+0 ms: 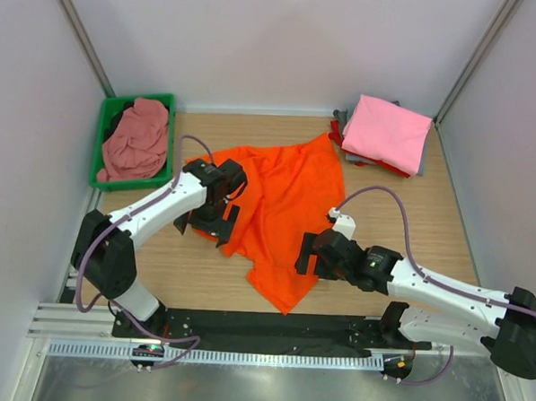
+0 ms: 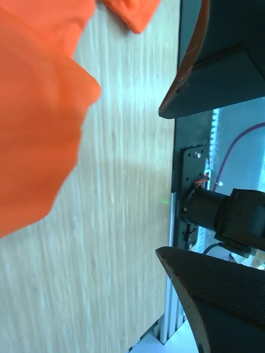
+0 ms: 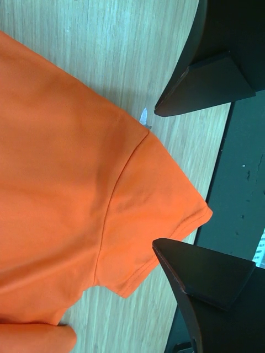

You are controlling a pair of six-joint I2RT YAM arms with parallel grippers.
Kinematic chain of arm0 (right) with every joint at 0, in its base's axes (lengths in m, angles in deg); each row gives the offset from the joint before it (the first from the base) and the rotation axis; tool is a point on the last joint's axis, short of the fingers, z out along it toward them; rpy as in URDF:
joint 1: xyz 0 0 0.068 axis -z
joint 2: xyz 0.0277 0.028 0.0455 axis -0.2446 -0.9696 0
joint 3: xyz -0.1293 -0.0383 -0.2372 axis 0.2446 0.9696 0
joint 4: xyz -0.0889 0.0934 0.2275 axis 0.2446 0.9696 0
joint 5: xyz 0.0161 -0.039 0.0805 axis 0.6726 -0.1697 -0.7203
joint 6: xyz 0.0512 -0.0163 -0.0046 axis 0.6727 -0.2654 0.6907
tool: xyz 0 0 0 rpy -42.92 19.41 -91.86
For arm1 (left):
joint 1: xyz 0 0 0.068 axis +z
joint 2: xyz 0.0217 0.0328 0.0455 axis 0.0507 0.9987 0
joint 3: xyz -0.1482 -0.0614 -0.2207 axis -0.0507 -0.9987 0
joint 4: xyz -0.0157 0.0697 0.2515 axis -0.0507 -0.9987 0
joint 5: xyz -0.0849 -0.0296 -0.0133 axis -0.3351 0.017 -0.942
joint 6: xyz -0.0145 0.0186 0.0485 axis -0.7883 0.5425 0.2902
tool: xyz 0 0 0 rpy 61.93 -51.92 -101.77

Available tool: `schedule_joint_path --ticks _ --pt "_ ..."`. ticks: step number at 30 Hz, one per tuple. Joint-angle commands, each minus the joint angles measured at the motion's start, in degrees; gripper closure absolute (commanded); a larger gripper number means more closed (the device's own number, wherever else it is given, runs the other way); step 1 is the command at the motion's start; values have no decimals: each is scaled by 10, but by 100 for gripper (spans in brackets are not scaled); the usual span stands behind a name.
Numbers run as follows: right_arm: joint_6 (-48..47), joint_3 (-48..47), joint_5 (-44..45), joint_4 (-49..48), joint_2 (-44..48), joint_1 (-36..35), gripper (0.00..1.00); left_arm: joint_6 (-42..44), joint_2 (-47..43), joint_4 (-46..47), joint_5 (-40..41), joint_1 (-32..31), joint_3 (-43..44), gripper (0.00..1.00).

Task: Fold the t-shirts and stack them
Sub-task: Flatten the tshirt out

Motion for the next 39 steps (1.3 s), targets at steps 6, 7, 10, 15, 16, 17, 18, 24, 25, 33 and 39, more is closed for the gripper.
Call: schedule_joint_path --ticks 6,7,10,15,16,17,18,24,25,33,39 --pt "14 -15 -10 28 36 -3 0 -38 0 121 -46 32 -41 4" --pt "14 -13 -8 33 37 -2 0 -50 -6 150 -56 53 -56 7" --pt "17 -8 -11 34 39 -3 0 -95 -37 264 -99 100 -132 25" --pt "7 -10 -6 31 24 -9 0 -120 -37 325 -73 108 -184 50" --pt "3 -13 -1 27 19 -11 0 -126 -35 339 -65 108 -198 52" --pt "-1 -15 1 23 10 -13 0 -137 -36 348 -63 108 -207 56" --pt "-4 -18 2 18 -11 -16 0 -146 -38 369 -62 108 -223 60" --pt "-1 -65 24 8 -144 -54 2 -194 -84 402 -34 108 -285 57" --pt "2 -82 40 16 -174 -72 2 -199 -96 404 -27 108 -293 53" --pt "11 -106 44 -6 -234 -95 1 -269 -240 430 36 105 -389 44" --pt "4 -116 49 6 -236 -95 2 -279 -210 484 51 105 -396 35"
